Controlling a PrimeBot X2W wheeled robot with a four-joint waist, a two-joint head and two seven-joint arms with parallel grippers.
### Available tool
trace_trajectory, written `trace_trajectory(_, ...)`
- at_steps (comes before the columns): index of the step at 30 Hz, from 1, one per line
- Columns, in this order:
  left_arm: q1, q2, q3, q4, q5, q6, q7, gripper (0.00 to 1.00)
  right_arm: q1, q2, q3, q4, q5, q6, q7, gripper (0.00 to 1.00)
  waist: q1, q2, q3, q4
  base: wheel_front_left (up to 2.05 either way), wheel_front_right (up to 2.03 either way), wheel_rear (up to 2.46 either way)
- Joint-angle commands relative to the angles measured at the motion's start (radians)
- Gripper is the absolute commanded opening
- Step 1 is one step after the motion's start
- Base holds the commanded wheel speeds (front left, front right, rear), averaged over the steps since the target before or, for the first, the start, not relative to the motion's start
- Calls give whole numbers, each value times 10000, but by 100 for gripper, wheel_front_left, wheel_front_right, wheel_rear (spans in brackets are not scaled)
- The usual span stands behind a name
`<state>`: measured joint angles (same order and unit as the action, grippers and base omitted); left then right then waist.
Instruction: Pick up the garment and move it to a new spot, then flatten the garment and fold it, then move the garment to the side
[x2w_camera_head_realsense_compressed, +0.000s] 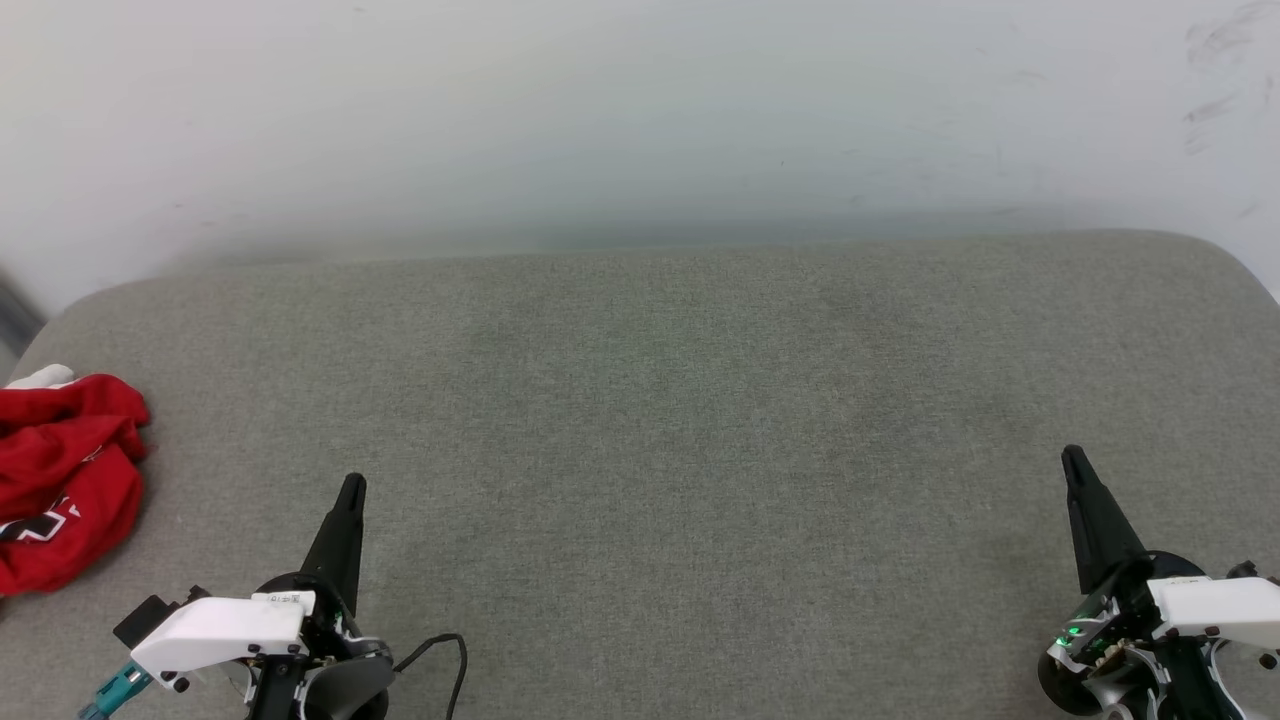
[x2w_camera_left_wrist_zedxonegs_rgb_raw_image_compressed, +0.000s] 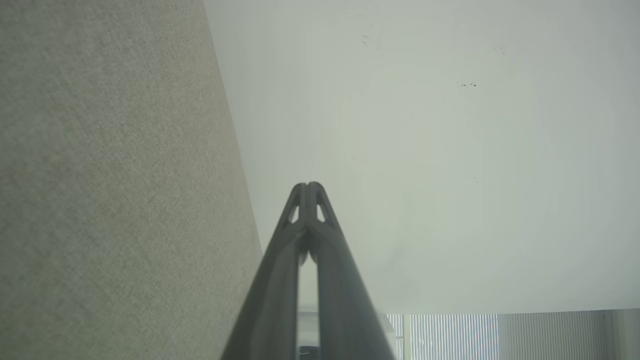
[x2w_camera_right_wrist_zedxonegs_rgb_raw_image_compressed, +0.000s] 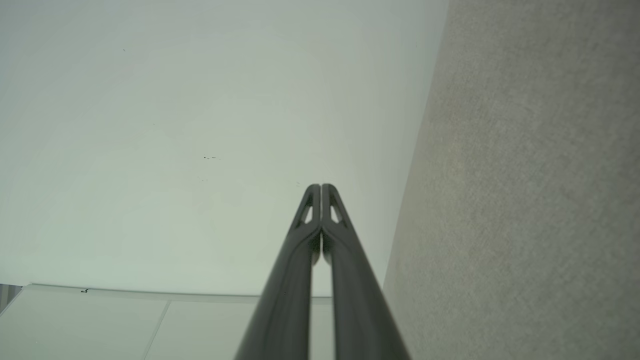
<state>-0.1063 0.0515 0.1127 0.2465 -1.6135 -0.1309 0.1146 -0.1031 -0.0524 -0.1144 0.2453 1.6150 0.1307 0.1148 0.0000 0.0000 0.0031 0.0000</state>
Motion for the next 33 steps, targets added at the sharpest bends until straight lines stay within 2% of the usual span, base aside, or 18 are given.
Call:
trace_trajectory(1,-76,-14,37,-4,22,-23,19,0,-131,33,2,10,-49,0,15,0,0,0,0,0,0,0,0)
trace_trajectory(30,-76,-14,33,-4,19,-23,17,0,-131,33,6,10,-46,0,12,0,0,0,0,0,0,0,0)
trace_trajectory(31,14,-2,-8,31,-1,2,-4,100,19,0,1,26,0,2,-3,100,0,0,0,0,0,0,0)
trace_trajectory(33,131,-19,-39,180,1,2,-9,100,148,6,12,196,-1,0,-9,100,0,0,0,0,0,0,0)
